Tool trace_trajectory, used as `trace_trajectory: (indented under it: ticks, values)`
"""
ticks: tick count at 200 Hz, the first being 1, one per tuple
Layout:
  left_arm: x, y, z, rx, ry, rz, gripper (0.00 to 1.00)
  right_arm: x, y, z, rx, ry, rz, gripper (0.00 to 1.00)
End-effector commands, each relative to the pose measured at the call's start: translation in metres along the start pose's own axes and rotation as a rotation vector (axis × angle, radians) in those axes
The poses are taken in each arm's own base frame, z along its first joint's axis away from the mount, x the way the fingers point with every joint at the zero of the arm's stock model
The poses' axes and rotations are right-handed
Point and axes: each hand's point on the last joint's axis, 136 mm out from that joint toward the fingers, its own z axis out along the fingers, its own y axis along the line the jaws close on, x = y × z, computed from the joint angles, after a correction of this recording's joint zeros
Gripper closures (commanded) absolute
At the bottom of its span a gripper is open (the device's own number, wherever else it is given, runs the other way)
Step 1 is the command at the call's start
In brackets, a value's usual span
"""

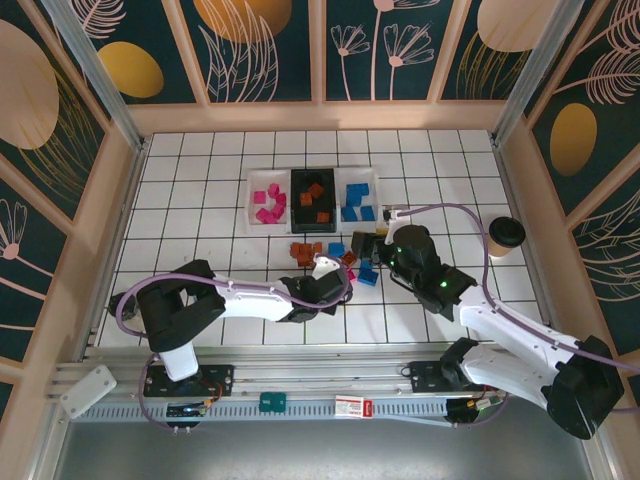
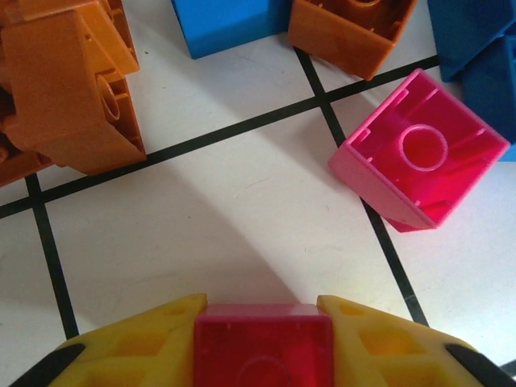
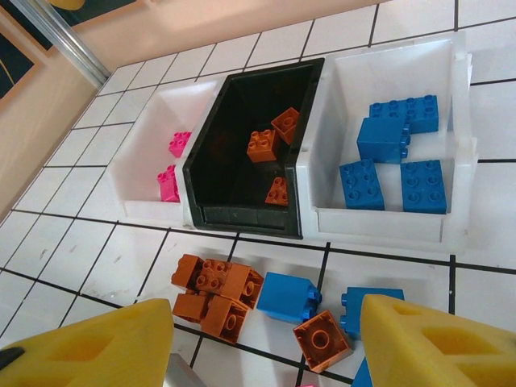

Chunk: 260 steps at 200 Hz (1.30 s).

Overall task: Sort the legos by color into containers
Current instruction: Pick up the lego from the middle-left of the table, then place the lego in the container.

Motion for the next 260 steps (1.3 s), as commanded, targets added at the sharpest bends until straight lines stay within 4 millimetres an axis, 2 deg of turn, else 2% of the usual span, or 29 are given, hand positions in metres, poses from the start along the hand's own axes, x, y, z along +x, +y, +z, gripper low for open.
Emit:
trace_trajectory:
  ticks: [1, 14, 34, 67, 86, 112, 127, 131, 133, 140, 152, 175, 191, 208, 234, 251, 254, 260]
  values:
    - [-0.016, 0.003, -0.018, 0.034, -0.048, -0.049, 0.66, 0.0, -0.009, -0.003, 0.031, -0.015, 0.023, 0.37]
    - [-0.025, 0.011, -0.027, 0.048, -0.065, -0.084, 0.68, 0.002, -0.01, -0.003, 0.036, -0.017, 0.026, 0.36]
    - [-0.041, 0.034, -0.039, 0.075, -0.097, -0.173, 0.69, 0.001, -0.012, -0.005, 0.037, -0.027, 0.033, 0.37]
    - [-0.09, 0.091, -0.066, 0.058, -0.208, -0.307, 0.69, 0.005, -0.013, -0.004, 0.038, -0.02, 0.033, 0.36]
    - [-0.122, 0.128, -0.072, 0.046, -0.259, -0.396, 0.69, 0.011, -0.014, -0.001, 0.038, 0.001, 0.034, 0.36]
    - [-0.162, 0.167, -0.063, 0.012, -0.291, -0.464, 0.69, 0.021, -0.016, 0.003, 0.035, 0.027, 0.049, 0.36]
    - [-0.18, 0.184, -0.047, -0.013, -0.282, -0.487, 0.69, 0.028, -0.015, 0.005, 0.024, 0.049, 0.057, 0.36]
    - [-0.178, 0.189, -0.04, -0.024, -0.265, -0.493, 0.69, 0.031, -0.015, 0.006, 0.021, 0.057, 0.059, 0.36]
    - [-0.187, 0.19, -0.04, -0.021, -0.275, -0.495, 0.7, 0.032, -0.015, 0.006, 0.021, 0.061, 0.06, 0.36]
    - [-0.195, 0.197, -0.032, -0.028, -0.27, -0.507, 0.7, 0.036, -0.016, 0.007, 0.021, 0.073, 0.062, 0.36]
    - [-0.203, 0.209, -0.016, -0.05, -0.245, -0.524, 0.7, 0.042, -0.016, 0.008, 0.016, 0.092, 0.064, 0.36]
    - [-0.213, 0.223, 0.012, -0.091, -0.205, -0.534, 0.69, 0.055, -0.014, 0.011, -0.001, 0.141, 0.055, 0.36]
    - [-0.218, 0.228, 0.023, -0.109, -0.192, -0.536, 0.56, 0.066, -0.014, 0.013, -0.009, 0.183, 0.045, 0.36]
    - [-0.228, 0.227, 0.024, -0.095, -0.2, -0.542, 0.42, 0.078, -0.012, 0.018, -0.019, 0.232, 0.034, 0.36]
    - [-0.244, 0.215, 0.0, -0.014, -0.255, -0.554, 0.24, 0.093, -0.006, 0.028, -0.029, 0.304, -0.006, 0.36]
    - [-0.25, 0.207, -0.025, 0.042, -0.304, -0.556, 0.16, 0.102, -0.002, 0.036, -0.027, 0.342, -0.037, 0.36]
    - [-0.254, 0.205, -0.037, 0.058, -0.328, -0.555, 0.15, 0.103, -0.001, 0.037, -0.026, 0.348, -0.042, 0.36]
    - [-0.253, 0.202, -0.047, 0.075, -0.343, -0.556, 0.12, 0.106, 0.001, 0.04, -0.024, 0.357, -0.052, 0.36]
